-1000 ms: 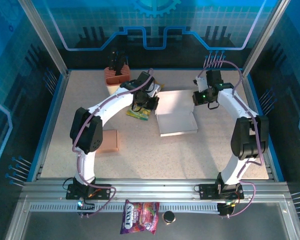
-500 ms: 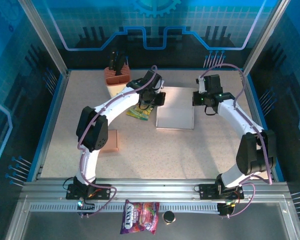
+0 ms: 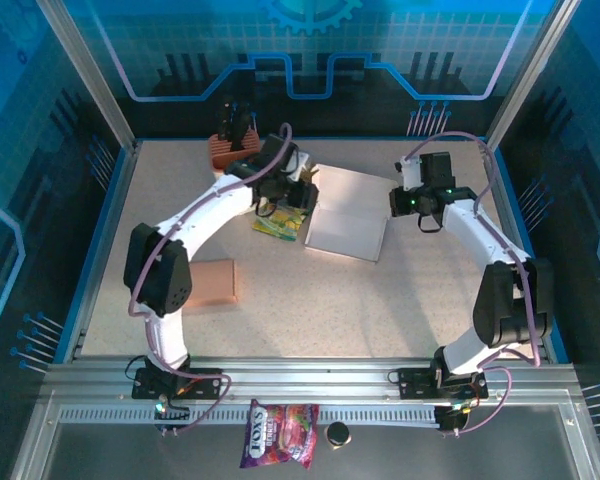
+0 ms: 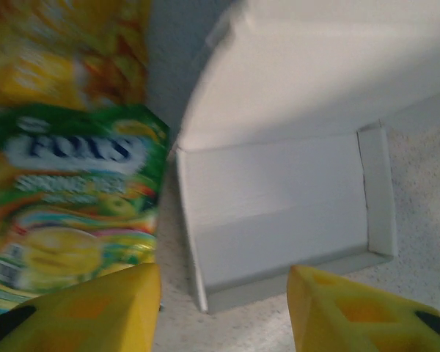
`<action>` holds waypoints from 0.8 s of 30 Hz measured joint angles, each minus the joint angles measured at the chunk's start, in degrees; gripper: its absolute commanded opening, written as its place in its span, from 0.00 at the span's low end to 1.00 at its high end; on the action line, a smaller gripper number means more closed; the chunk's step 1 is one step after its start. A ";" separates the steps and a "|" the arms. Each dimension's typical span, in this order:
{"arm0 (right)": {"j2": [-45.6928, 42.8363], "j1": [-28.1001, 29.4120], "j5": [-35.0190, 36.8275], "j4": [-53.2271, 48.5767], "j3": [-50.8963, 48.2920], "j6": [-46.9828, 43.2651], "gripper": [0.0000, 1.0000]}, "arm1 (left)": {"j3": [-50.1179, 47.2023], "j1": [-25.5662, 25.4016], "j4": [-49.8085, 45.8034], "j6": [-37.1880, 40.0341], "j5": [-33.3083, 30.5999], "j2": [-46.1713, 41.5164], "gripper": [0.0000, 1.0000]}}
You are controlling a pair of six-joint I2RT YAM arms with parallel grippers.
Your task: Fold the paper box
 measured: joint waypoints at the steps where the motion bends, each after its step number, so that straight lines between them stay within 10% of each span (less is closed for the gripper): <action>1: 0.57 -0.13 -0.74 -0.63 0.37 -0.83 0.00 | 0.20 1.09 0.57 1.14 0.57 -0.11 0.49; 17: 5.42 -2.40 -8.46 -7.43 4.46 -7.28 0.00 | 12.50 2.60 1.05 11.34 7.28 14.01 0.49; 24: 5.53 -2.40 -9.46 -7.98 4.66 -7.54 0.00 | 15.06 2.62 1.25 11.08 7.76 16.15 0.32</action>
